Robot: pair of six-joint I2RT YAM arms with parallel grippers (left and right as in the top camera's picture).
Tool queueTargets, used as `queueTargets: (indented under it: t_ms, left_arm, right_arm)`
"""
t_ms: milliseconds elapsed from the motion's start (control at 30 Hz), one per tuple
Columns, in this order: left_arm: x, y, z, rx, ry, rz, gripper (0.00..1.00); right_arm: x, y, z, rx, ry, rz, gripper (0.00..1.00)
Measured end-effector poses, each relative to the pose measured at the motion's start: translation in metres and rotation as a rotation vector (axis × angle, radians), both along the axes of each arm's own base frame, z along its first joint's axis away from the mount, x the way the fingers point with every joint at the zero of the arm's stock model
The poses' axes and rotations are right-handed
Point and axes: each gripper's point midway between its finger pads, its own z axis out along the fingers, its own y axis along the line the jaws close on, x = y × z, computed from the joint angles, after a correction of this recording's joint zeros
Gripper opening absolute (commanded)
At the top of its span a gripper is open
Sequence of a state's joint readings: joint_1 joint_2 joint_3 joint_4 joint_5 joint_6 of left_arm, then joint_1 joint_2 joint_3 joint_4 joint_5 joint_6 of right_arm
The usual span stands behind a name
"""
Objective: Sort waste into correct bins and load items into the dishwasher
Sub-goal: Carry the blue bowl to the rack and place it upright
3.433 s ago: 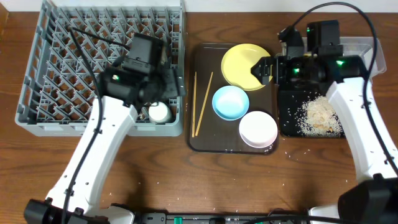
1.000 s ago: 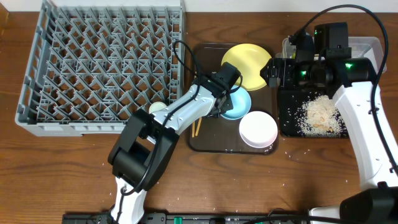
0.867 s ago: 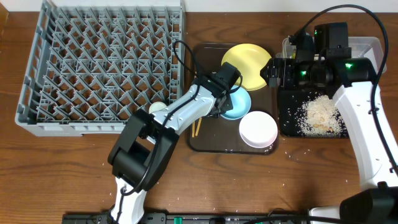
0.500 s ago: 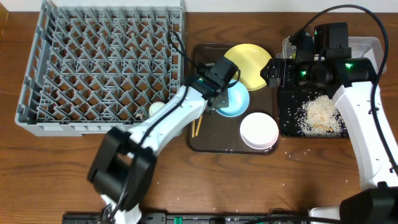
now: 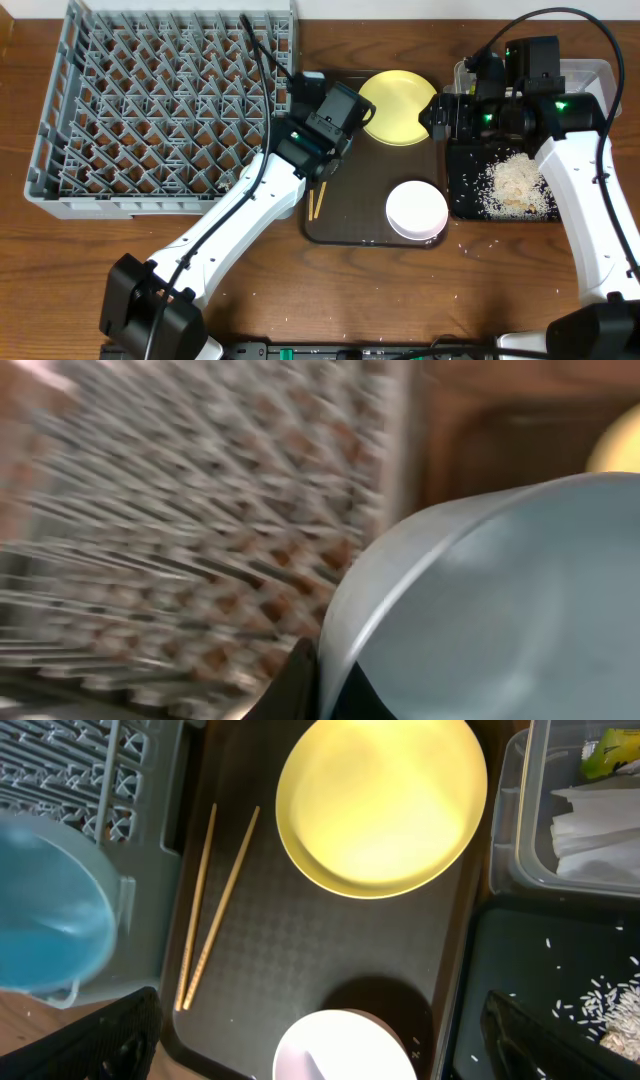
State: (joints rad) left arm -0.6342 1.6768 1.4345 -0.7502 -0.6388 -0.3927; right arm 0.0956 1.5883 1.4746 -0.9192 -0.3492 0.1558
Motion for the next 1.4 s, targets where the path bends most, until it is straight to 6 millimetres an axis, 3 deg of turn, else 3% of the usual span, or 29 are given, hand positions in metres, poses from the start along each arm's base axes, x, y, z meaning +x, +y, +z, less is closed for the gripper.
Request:
queueTargets:
  t_ms: [267,500,900,1400]
  left_arm:
    - [0.015,0.061,0.05,0.353,-0.214,0.203,0.07]
    - [0.03,0.101,0.048,0.594,-0.226,0.346,0.07]
    - [0.049,0.109,0.006,0.863,-0.189,0.416,0.07]
    - [0.053,0.108,-0.017,0.858,-0.11,0.358,0.07]
  right_arm:
    - [0.0,0.0,0.0,-0.002,0.0,-0.001,0.99]
    - [0.0,0.0,0.0,-0.002,0.0,-0.001,0.99]
    - [0.0,0.0,0.0,-0.002,0.0,-0.002,0.99]
    - [0.0,0.0,0.0,-0.002,0.0,-0.001,0.99]
